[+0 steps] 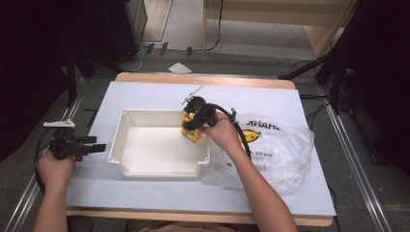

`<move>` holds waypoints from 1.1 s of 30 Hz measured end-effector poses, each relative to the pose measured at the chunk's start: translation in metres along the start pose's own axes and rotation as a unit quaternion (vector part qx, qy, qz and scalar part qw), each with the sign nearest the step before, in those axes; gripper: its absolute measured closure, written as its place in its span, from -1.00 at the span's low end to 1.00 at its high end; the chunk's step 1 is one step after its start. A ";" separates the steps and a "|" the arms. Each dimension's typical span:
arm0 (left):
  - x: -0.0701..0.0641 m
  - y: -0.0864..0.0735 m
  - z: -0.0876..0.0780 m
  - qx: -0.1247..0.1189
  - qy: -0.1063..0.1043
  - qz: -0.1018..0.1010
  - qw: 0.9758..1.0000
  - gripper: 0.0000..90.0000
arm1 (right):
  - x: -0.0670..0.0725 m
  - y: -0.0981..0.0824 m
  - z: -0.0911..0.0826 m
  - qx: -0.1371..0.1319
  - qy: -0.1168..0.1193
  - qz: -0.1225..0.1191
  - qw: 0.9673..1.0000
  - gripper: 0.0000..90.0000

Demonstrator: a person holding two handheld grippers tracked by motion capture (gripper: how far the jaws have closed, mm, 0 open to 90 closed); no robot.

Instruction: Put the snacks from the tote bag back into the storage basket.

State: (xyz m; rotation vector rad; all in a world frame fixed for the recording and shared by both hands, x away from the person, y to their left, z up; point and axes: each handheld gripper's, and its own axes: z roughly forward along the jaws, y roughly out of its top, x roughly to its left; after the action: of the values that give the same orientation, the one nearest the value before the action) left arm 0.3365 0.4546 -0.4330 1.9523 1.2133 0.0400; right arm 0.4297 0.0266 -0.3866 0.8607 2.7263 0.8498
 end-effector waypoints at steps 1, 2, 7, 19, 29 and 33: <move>0.000 0.000 0.000 0.001 0.000 0.001 1.000 -0.56 | 0.001 0.000 0.001 -0.002 -0.002 -0.001 1.000 0.15; 0.000 0.000 0.000 0.001 0.000 0.002 1.000 -0.56 | 0.001 0.000 0.001 -0.002 -0.004 0.000 1.000 0.10; 0.000 0.000 0.000 0.000 -0.001 0.000 1.000 -0.56 | 0.004 0.000 0.006 0.007 -0.023 0.004 1.000 -0.09; 0.000 0.000 0.000 0.001 0.000 0.001 1.000 -0.56 | -0.001 0.003 -0.017 -0.023 -0.001 0.028 0.999 -0.18; 0.002 0.000 0.001 0.003 -0.002 -0.003 1.000 -0.56 | 0.003 0.003 -0.044 -0.049 0.014 0.038 0.998 -0.15; 0.002 0.001 0.000 0.000 -0.003 -0.002 1.000 -0.56 | 0.006 0.002 -0.054 -0.061 0.019 0.038 0.997 -0.11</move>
State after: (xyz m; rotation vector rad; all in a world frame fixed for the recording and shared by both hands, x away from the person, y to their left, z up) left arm 0.3382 0.4559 -0.4329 1.9477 1.2142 0.0330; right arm 0.4089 0.0060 -0.3414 0.9383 2.6553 1.0447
